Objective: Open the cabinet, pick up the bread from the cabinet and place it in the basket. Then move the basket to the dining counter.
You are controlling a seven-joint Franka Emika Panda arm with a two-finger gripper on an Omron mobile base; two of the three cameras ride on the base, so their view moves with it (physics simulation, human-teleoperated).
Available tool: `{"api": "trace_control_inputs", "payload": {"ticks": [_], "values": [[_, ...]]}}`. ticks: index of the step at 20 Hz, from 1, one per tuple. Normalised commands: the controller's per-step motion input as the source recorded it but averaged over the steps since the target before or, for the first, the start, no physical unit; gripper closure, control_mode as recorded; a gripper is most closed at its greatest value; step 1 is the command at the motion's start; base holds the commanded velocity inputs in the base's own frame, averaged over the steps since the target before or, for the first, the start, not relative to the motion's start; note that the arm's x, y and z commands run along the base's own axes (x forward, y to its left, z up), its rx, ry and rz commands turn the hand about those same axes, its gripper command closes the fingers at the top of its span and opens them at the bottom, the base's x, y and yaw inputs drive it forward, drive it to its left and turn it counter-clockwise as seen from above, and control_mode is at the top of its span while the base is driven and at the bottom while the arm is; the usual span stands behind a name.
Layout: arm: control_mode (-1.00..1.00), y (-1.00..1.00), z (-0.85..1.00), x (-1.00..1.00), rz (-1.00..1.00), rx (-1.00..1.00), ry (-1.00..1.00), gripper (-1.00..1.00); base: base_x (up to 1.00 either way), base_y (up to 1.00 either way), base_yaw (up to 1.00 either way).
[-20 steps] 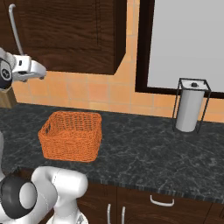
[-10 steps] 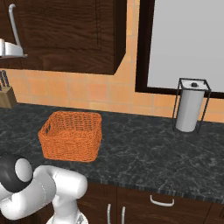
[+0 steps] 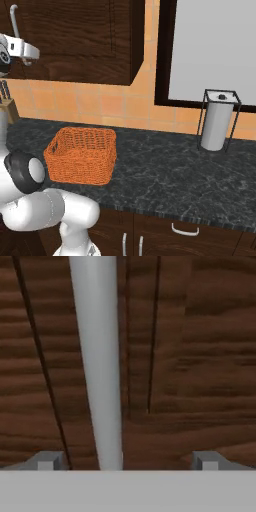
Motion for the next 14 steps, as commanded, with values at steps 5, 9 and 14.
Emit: {"api": "trace_control_inputs", "payload": {"ticks": [5, 9, 14], "values": [[-1.0, 0.08, -0.06, 0.65, 0.05, 0.0, 0.0, -1.0, 0.0, 0.0, 0.0], [-1.0, 0.11, -0.06, 0.56, 0.09, 0.0, 0.0, -1.0, 0.0, 0.0, 0.0], [-1.0, 0.01, -0.24, 0.2, 0.06, 0.0, -0.15, 1.0, 0.0, 0.0, 0.0]]}}
